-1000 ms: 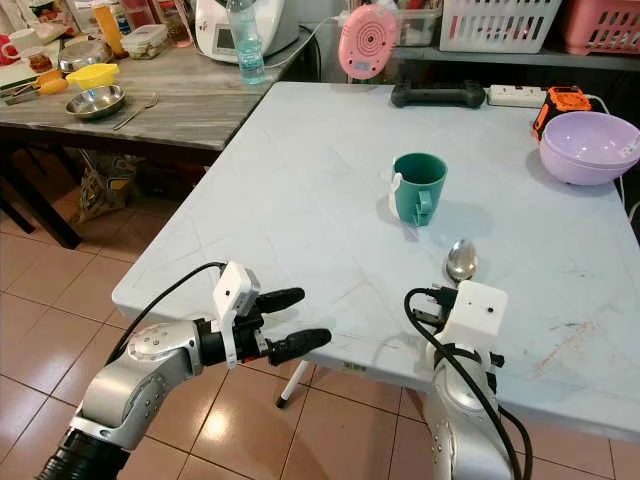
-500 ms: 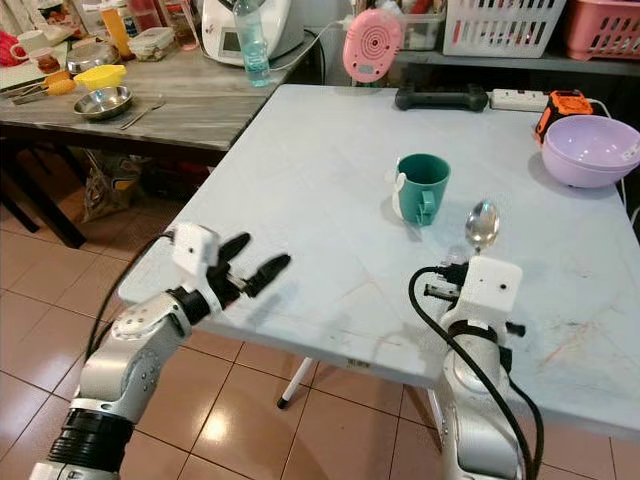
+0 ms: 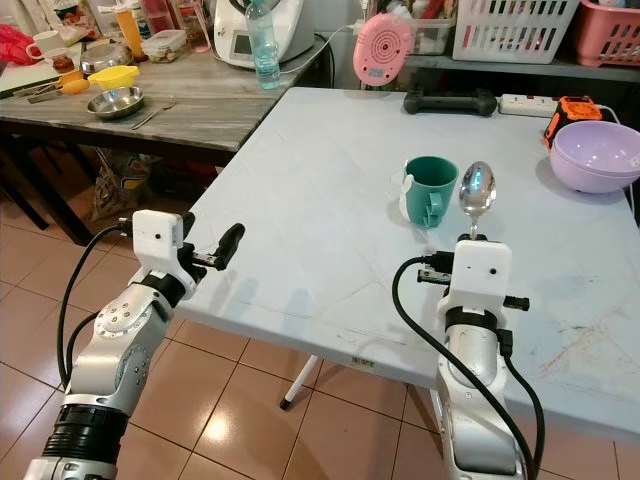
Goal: Setting the table
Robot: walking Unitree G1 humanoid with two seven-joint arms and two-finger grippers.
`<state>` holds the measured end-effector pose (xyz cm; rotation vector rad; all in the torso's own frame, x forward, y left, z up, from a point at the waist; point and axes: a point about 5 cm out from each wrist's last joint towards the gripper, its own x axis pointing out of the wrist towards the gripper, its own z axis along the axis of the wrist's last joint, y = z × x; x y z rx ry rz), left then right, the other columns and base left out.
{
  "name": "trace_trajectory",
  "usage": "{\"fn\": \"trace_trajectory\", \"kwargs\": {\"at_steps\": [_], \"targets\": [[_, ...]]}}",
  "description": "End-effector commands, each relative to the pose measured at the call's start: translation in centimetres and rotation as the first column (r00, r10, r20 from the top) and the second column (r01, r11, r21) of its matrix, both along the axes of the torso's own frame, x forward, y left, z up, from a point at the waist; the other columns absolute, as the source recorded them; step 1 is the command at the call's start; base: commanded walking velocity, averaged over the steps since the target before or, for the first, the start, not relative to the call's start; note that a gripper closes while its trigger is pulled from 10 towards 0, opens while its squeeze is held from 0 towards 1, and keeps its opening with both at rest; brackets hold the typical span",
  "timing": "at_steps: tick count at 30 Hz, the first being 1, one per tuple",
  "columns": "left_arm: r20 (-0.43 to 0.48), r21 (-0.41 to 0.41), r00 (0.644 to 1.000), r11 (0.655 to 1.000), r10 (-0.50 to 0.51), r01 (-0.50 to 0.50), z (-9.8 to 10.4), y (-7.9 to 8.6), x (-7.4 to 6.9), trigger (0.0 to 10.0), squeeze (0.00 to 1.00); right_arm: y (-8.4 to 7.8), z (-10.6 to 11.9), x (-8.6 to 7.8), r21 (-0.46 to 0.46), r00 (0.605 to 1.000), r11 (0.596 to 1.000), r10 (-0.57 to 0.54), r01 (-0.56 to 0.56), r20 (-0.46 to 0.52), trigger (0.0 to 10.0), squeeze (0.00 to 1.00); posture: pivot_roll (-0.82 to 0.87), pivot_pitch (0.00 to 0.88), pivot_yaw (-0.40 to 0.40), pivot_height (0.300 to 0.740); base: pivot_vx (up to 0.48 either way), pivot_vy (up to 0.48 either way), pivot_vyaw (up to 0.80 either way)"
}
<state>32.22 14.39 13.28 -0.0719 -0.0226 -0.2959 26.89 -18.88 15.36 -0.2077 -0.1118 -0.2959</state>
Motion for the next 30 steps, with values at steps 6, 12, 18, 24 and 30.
{"fn": "trace_trajectory", "kwargs": {"at_steps": [6, 12, 18, 24, 30], "targets": [[0.007, 0.009, 0.998, 0.998, 0.07, -0.07, -0.4, 0.8, 0.2, 10.0, 0.0, 0.3, 1.1, -0.1, -0.012, 0.998, 1.0, 0.026, -0.025, 0.049, 10.0, 0.0, -0.14, 0.002, 0.062, 0.74, 0.0, 0.0, 0.0], [0.033, 0.026, 0.988, 0.988, 0.153, -0.154, -0.6, 1.5, -0.2, 10.0, 0.0, 0.3, 1.1, -0.1, -0.014, 0.999, 0.999, 0.031, -0.03, 0.045, 10.0, 0.0, -0.15, 0.003, 0.053, 0.74, 0.0, 0.0, 0.0], [-0.004, 0.026, 0.99, 0.99, 0.138, -0.138, -1.8, 1.4, -1.0, 10.0, 0.0, 0.6, 0.8, 0.0, -0.007, 0.998, 0.999, 0.048, -0.047, 0.027, 10.0, 0.0, -0.14, 0.005, 0.044, 0.74, 0.0, 0.0, -0.1], [-0.005, 0.021, 0.992, 0.992, 0.127, -0.127, -1.8, 1.1, -0.9, 10.0, 0.0, 0.7, 0.7, 0.0, -0.002, 0.999, 0.999, 0.05, -0.05, 0.019, 10.0, 0.0, -0.15, 0.008, 0.046, 0.74, 0.0, 0.0, -0.77], [-0.003, 0.018, 0.993, 0.993, 0.117, -0.117, -1.5, 1.1, -0.6, 10.0, 0.0, 0.7, 0.5, -0.1, 0.003, 0.999, 0.999, 0.043, -0.043, 0.014, 10.0, 0.0, -0.15, 0.011, 0.054, 0.74, 0.0, 0.081, -0.8]]}}
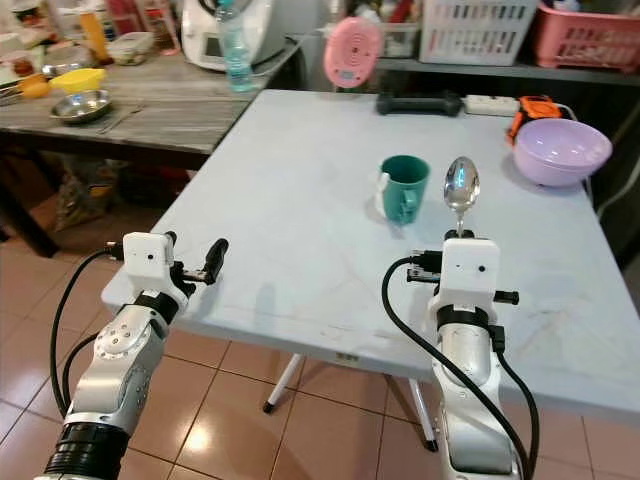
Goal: Setting the table
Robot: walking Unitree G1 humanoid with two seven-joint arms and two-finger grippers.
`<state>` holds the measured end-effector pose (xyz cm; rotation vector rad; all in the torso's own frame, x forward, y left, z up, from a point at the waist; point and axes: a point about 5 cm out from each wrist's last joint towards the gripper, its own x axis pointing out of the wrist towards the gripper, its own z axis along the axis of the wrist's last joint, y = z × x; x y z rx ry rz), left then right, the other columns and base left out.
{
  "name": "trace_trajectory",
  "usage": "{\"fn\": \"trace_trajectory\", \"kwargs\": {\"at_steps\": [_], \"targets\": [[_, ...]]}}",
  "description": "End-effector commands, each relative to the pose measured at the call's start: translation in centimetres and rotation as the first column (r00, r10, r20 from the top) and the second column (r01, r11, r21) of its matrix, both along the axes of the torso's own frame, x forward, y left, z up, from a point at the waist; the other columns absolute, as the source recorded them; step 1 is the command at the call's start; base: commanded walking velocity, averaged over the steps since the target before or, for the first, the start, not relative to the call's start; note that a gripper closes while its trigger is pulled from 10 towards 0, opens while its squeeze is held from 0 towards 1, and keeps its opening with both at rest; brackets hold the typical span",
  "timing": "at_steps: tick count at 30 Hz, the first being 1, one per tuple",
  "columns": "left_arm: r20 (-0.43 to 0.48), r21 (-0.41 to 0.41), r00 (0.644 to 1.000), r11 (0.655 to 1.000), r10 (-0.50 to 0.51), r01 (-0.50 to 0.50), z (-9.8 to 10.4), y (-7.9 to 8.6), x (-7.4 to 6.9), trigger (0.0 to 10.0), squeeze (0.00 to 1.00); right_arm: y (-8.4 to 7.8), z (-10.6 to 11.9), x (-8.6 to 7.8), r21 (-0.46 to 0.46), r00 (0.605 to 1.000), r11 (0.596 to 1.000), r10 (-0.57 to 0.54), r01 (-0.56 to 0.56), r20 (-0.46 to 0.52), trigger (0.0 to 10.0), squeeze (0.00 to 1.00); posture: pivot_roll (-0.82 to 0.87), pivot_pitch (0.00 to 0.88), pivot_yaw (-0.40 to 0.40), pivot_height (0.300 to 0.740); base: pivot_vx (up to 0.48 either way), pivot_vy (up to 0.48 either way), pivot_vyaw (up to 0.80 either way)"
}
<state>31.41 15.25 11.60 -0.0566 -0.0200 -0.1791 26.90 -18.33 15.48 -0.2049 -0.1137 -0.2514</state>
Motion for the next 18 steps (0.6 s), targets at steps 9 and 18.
{"fn": "trace_trajectory", "kwargs": {"at_steps": [9, 18], "targets": [[-0.002, 0.007, 1.0, 1.0, -0.017, 0.018, 0.19, 0.08, 0.3, 10.0, 0.0, 0.26, 0.2, -0.28, 0.009, 1.0, 1.0, -0.004, 0.004, 0.012, 10.0, 0.0, -0.15, 0.014, 0.059, 0.74, 0.0, 0.178, -0.44], [0.008, 0.008, 0.999, 0.999, -0.039, 0.039, 0.33, -0.08, 0.38, 10.0, 0.0, 0.37, 0.19, -0.27, 0.01, 1.0, 1.0, -0.005, 0.005, 0.014, 10.0, 0.0, -0.15, 0.015, 0.063, 0.74, 0.0, 0.352, 0.0]]}}
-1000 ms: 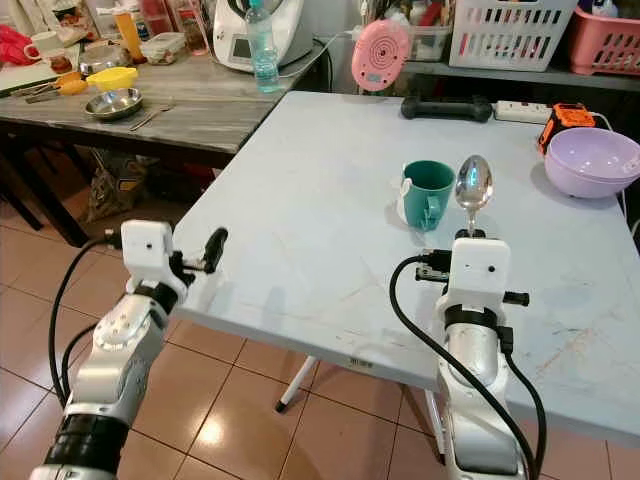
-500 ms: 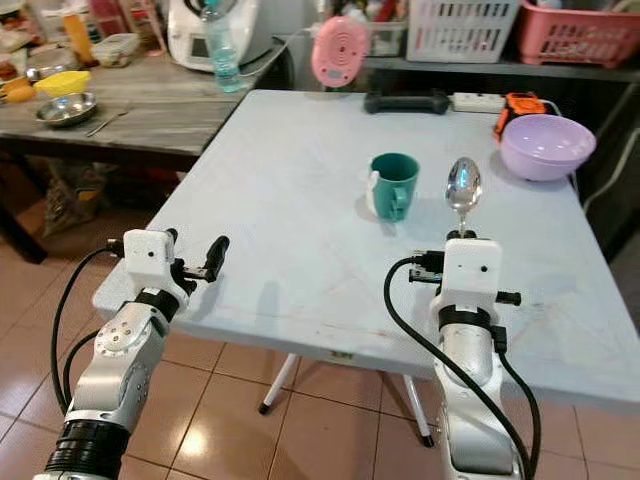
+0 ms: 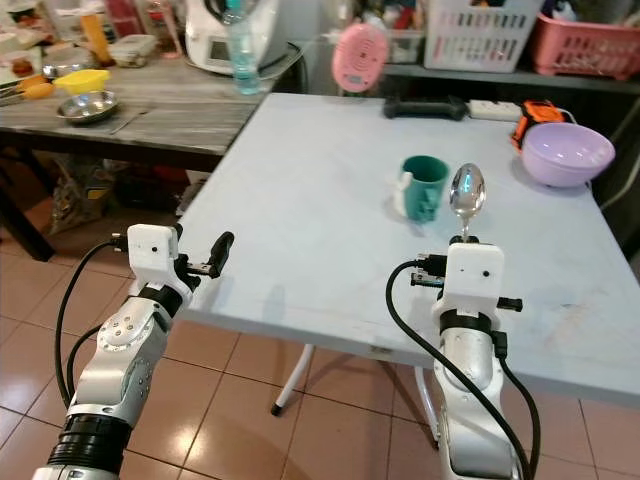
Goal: Setting the table
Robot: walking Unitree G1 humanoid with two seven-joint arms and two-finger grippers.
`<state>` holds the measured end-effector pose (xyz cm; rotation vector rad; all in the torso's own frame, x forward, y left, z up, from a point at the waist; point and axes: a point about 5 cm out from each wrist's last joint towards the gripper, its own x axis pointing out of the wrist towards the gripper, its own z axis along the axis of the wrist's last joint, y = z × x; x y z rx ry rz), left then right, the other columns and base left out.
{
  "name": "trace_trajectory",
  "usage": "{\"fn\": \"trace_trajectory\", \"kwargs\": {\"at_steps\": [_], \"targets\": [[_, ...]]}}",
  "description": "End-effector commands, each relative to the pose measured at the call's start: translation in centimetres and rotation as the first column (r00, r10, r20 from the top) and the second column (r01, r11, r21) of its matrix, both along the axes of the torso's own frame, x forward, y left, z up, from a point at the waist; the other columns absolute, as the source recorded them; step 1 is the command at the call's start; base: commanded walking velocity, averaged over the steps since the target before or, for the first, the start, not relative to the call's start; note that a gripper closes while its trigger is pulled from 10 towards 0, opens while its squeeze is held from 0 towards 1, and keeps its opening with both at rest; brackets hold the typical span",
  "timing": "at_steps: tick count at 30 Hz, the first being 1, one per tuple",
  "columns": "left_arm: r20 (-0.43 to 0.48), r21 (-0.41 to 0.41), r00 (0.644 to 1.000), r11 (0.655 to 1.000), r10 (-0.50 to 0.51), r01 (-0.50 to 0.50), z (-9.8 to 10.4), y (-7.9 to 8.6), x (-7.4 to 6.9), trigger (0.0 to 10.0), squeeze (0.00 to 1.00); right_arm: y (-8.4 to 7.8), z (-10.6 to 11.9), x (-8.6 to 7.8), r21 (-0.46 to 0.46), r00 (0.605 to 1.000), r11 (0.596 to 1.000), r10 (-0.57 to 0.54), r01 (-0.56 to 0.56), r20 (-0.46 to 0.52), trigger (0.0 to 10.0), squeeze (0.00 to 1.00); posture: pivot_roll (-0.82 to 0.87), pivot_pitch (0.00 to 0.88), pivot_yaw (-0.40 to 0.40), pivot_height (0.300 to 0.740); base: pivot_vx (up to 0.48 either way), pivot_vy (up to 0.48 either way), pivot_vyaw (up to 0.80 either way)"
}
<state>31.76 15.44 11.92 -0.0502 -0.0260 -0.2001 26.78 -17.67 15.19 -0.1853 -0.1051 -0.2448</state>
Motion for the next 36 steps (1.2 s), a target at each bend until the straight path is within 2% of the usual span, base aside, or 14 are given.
{"fn": "trace_trajectory", "kwargs": {"at_steps": [1, 36], "targets": [[0.0, 0.002, 1.0, 1.0, -0.019, 0.019, -0.03, -0.28, 0.04, 10.0, 0.0, -0.29, 0.49, -0.17, -0.01, 1.0, 1.0, -0.012, 0.012, 0.021, 10.0, 0.0, -0.15, 0.014, 0.064, 0.74, 0.0, 0.394, 0.0], [0.003, 0.009, 0.997, 0.997, -0.076, 0.076, -0.05, -1.0, 0.18, 10.0, 0.0, -0.33, 0.19, -0.2, -0.02, 0.999, 0.999, -0.036, 0.036, 0.026, 10.0, 0.0, -0.14, 0.011, 0.077, 0.74, 0.0, 0.468, 0.0]]}}
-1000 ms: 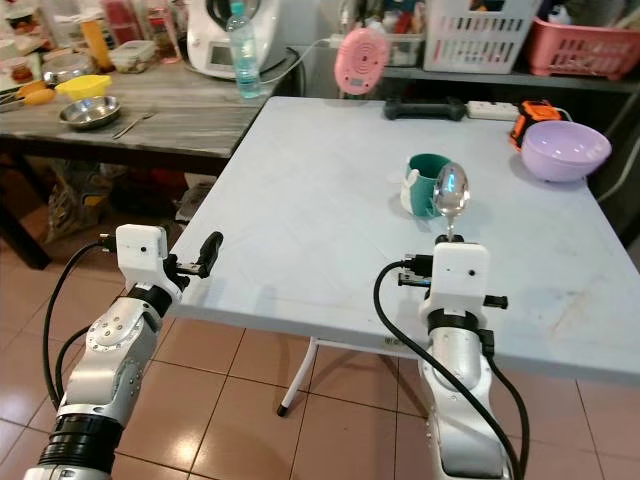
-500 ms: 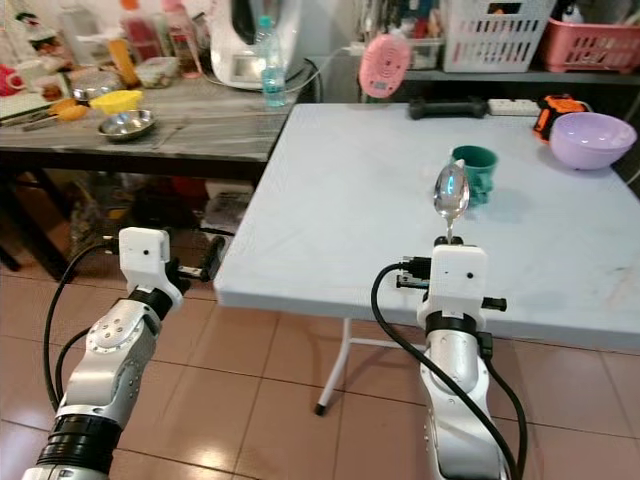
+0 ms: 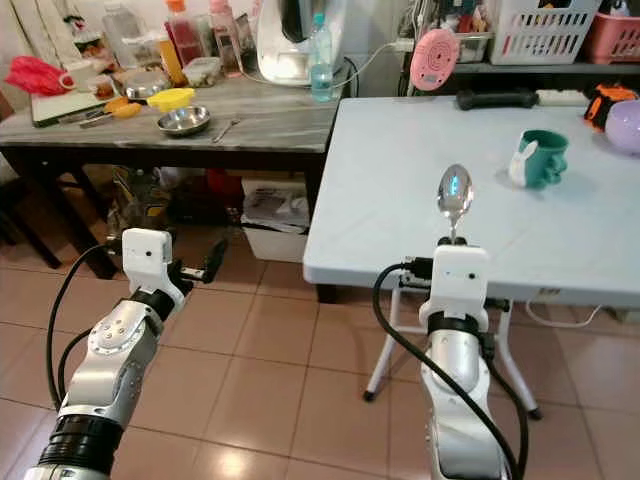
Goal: Setting the table
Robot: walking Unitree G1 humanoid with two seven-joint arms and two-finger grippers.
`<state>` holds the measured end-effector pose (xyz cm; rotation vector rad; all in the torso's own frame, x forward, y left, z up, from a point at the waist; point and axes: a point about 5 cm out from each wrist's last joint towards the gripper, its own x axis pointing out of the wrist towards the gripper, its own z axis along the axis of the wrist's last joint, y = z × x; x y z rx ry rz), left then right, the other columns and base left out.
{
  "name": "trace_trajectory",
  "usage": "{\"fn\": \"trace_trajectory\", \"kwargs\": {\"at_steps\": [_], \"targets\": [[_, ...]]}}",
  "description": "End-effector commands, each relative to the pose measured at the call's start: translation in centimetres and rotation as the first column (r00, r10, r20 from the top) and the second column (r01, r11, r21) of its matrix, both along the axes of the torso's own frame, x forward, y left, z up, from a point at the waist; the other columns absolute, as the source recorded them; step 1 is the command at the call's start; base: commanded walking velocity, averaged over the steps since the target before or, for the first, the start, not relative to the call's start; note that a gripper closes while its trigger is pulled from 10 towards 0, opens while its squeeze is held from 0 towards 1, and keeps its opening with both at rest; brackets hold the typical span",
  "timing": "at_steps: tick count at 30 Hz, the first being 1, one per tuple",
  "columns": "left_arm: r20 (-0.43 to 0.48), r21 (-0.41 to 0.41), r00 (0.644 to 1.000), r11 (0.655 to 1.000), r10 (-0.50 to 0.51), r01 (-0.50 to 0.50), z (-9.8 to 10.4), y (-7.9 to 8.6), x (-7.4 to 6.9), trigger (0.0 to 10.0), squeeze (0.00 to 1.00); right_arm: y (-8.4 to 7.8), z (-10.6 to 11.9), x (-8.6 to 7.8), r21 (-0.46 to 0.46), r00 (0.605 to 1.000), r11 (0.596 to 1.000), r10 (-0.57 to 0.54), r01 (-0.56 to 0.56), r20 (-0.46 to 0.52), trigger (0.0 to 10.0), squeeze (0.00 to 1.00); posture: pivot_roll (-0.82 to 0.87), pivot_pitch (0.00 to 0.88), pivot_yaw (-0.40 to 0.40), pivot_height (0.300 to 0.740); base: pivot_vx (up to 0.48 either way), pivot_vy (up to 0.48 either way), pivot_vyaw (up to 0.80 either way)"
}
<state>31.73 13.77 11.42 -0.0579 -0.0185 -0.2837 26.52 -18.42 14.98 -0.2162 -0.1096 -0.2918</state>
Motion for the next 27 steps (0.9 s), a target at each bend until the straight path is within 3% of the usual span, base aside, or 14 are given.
{"fn": "trace_trajectory", "kwargs": {"at_steps": [1, 10, 27], "targets": [[0.008, 0.013, 1.0, 1.0, 0.005, -0.005, 0.4, 0.6, 0.2, 10.0, 0.0, 0.4, 0.4, 0.1, 0.007, 1.0, 1.0, 0.013, -0.013, 0.02, 10.0, 0.0, -0.14, 0.011, 0.077, 0.74, 0.0, 0.48, 0.0], [0.014, 0.022, 1.0, 1.0, 0.014, -0.014, 0.4, 0.8, 0.0, 10.0, 0.0, 0.4, 0.2, 0.0, -0.002, 1.0, 1.0, 0.01, -0.01, 0.015, 10.0, 0.0, -0.13, 0.015, 0.074, 0.74, 0.0, 0.467, 0.0], [0.035, -0.017, 0.997, 0.998, -0.062, 0.063, 0.7, -0.3, -0.5, 10.0, 0.0, 0.2, 0.1, 0.0, -0.017, 1.0, 1.0, 0.01, -0.01, 0.01, 10.0, 0.0, -0.13, 0.019, 0.07, 0.74, 0.0, 0.0, 0.0]]}}
